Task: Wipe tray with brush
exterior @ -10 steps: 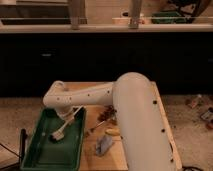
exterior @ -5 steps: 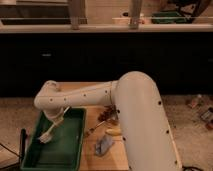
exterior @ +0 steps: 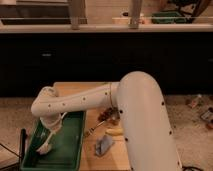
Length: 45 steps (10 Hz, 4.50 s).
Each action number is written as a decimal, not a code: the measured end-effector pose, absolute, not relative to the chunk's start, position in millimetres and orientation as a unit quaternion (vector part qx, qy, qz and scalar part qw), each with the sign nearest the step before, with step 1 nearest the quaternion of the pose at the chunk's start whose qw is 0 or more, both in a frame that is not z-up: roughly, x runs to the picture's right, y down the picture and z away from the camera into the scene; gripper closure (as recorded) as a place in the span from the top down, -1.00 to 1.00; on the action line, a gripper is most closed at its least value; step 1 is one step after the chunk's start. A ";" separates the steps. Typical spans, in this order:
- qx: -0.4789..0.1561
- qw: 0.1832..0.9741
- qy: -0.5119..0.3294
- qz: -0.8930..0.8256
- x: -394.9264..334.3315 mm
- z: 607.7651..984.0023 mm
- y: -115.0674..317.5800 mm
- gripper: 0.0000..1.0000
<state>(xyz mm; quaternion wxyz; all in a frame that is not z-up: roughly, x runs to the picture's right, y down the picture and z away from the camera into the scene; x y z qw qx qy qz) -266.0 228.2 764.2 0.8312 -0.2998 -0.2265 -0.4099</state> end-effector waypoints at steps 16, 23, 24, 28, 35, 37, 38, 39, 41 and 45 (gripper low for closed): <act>-0.277 0.852 -0.220 -0.386 -261.9 797.9 187.3 -1.00; -0.338 0.817 -0.222 -0.411 -232.7 788.3 233.3 -1.00; -0.350 0.818 -0.211 -0.405 -219.9 792.8 235.3 -1.00; -0.377 0.830 -0.164 -0.377 -180.2 813.3 228.3 -1.00; -0.327 0.865 -0.158 -0.347 -199.7 837.8 182.0 -1.00; -0.313 0.866 -0.173 -0.350 -212.8 831.6 177.4 -1.00; -0.306 0.864 -0.185 -0.355 -220.5 826.4 177.6 -1.00; -0.301 0.862 -0.195 -0.358 -224.8 821.5 178.4 -1.00; -0.295 0.856 -0.215 -0.367 -230.4 809.6 183.3 -1.00; -0.295 0.842 -0.234 -0.385 -222.9 789.0 194.9 -1.00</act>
